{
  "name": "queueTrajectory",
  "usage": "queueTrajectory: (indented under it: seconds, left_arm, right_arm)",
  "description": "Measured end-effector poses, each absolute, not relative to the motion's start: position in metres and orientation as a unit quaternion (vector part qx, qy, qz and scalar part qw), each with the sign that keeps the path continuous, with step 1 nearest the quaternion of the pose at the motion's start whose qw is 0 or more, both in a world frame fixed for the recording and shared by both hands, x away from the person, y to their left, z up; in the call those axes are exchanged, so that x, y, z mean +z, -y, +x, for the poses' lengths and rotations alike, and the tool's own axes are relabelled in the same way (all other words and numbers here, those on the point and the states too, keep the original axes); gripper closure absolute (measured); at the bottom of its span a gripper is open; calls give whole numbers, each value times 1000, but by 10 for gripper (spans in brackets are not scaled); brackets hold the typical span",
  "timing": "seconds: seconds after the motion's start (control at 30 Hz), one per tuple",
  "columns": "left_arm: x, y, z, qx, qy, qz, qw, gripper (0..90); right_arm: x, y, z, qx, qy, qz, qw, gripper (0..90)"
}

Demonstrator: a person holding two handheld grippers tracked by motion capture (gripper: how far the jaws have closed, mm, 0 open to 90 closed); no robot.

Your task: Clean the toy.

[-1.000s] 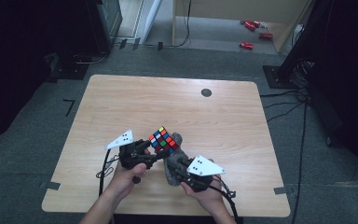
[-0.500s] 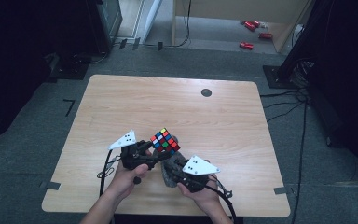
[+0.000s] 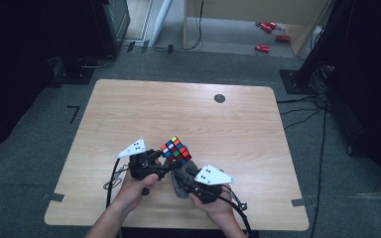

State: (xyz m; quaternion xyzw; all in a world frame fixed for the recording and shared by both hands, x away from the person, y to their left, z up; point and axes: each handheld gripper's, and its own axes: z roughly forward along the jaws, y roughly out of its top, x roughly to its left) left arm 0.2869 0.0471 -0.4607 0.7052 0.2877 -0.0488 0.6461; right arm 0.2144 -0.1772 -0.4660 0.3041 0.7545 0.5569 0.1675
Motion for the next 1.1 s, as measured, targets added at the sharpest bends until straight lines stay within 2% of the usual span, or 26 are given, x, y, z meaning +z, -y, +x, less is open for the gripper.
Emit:
queueTrajectory:
  seconds: [0.1,0.27,0.43,0.53,0.77,1.0,1.1]
  left_arm:
    - [-460,-48,287,-48,-289,702,649,353]
    - [-460,-47,287,-48,-288,704,648,352]
    - [-461,-45,286,-38,-289,714,637,352]
    - [-461,-45,286,-35,-291,716,633,352]
    - [-460,-44,286,-39,-289,715,636,352]
    - [-460,-41,284,-34,-285,721,630,353]
    - [-459,-44,285,-32,-288,718,633,352]
  right_arm:
    - [-465,183,218,566,-747,312,156,740]
    - [-458,205,225,579,-715,347,182,742]
    - [-466,188,220,569,-738,322,166,736]
    - [-469,180,217,556,-754,305,171,733]
    - [-463,201,226,570,-721,348,184,738]
    - [-472,175,216,551,-757,305,176,731]
    - [-468,181,218,552,-752,309,185,732]
